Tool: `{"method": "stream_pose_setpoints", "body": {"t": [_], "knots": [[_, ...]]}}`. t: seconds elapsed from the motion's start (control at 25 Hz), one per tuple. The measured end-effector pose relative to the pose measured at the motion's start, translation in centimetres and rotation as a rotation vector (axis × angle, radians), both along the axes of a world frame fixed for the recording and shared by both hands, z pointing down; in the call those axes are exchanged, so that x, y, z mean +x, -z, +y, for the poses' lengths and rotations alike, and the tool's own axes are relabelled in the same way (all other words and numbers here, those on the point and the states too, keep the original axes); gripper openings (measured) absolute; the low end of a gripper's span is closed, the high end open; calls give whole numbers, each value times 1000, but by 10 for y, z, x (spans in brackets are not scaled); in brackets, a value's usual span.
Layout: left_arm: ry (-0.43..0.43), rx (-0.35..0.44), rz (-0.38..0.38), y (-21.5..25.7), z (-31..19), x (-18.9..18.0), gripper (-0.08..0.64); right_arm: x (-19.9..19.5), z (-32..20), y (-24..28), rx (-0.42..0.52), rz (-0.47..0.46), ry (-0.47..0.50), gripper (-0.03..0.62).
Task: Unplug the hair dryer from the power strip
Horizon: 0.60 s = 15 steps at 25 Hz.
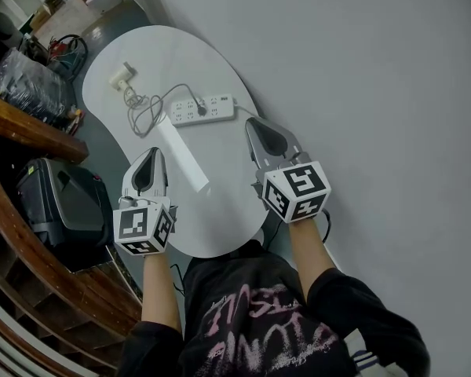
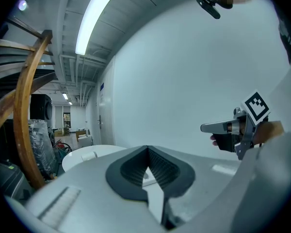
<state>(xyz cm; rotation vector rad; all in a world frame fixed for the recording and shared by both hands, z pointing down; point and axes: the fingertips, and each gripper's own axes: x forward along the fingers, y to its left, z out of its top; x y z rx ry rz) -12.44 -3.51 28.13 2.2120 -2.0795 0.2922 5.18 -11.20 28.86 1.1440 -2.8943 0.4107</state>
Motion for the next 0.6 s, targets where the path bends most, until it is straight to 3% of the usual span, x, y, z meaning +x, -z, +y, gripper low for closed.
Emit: {"method": "stream_pose_setpoints", "body": {"t": [0.6], "knots": [[-54,-8,9,-8,-10,-12,2,-17,-1,-4,12,38,-29,12]]}}
